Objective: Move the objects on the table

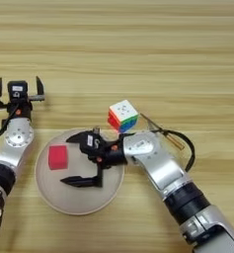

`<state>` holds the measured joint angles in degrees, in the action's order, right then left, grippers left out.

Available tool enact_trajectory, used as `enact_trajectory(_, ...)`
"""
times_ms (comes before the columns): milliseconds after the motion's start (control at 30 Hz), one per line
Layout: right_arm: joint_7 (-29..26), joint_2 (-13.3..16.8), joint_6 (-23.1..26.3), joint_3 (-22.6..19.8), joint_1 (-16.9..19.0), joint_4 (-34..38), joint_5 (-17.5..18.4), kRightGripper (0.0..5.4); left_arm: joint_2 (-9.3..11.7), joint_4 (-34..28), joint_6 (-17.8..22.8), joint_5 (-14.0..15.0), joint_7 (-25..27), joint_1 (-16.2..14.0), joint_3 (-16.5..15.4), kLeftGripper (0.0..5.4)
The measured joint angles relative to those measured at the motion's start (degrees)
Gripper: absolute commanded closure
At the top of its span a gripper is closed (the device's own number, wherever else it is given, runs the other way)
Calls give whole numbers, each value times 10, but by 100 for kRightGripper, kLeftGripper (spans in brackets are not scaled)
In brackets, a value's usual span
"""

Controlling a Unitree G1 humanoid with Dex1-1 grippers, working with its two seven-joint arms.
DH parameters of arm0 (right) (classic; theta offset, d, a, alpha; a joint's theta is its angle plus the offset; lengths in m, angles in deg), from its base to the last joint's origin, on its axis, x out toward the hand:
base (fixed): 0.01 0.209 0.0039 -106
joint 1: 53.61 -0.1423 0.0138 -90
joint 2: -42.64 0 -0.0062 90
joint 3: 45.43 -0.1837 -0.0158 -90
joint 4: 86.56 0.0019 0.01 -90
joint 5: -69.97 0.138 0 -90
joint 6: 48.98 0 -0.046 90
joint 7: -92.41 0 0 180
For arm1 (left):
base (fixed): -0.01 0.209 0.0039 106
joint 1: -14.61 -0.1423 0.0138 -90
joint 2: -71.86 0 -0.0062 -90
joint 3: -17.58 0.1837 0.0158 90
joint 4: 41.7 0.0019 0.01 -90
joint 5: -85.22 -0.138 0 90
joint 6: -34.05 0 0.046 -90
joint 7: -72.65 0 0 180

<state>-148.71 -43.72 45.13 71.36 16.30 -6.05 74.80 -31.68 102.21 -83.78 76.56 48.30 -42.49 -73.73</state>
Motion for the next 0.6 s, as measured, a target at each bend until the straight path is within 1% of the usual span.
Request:
enact_trajectory(133,8,-14,-3,1,-5,-25,-10,3,-1,0,0,1,1,0,-1,0)
enact_trajectory(233,9,-25,-3,2,-9,-39,-13,3,-2,0,2,6,12,0,-5,0)
enact_trajectory(267,10,-30,-3,3,-12,-44,-13,3,-4,0,7,22,30,0,-12,0)
enact_trajectory(367,14,-40,-3,3,-12,-48,-15,3,-13,2,21,83,110,0,-39,0)
enact_trajectory(467,18,-44,-3,4,-12,-49,-16,3,-13,0,21,112,161,0,-51,0)
enact_trajectory(600,19,-48,-3,4,-12,-49,-16,3,-10,-1,26,135,198,0,-67,0)
